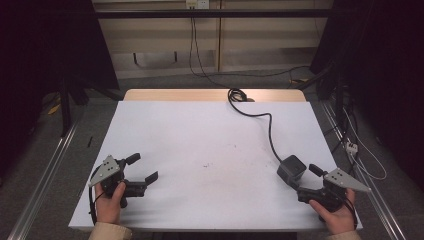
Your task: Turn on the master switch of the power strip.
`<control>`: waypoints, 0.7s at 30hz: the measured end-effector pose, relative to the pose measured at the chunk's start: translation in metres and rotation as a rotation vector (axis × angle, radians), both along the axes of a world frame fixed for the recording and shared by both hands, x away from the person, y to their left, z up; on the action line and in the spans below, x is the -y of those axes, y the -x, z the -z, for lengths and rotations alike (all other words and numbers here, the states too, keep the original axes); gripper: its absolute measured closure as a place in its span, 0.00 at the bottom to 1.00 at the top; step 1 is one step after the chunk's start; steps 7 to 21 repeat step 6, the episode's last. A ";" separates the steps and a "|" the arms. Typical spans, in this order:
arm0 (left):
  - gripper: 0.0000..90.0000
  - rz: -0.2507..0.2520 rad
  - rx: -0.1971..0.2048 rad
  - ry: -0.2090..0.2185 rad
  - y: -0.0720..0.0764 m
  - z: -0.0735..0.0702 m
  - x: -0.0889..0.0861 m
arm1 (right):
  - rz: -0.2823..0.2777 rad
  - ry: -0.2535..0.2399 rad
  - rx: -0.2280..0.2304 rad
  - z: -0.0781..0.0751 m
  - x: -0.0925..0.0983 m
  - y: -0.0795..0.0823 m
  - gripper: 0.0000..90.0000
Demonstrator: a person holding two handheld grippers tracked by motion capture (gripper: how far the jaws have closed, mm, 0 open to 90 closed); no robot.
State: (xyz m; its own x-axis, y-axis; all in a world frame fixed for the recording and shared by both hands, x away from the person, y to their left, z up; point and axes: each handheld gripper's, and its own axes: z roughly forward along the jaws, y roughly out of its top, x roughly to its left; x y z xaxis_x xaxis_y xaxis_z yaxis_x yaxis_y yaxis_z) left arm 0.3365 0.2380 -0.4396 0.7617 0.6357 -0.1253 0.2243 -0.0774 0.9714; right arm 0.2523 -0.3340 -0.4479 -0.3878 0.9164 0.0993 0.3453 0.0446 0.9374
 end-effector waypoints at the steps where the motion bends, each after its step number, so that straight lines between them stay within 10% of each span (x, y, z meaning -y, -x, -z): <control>1: 0.03 0.001 0.001 -0.001 0.000 0.000 0.000 | 0.000 0.000 0.000 0.000 0.000 0.000 0.08; 21: 0.03 0.003 0.001 0.001 -0.001 0.000 0.001 | 0.004 -0.002 -0.002 0.000 0.002 0.001 0.08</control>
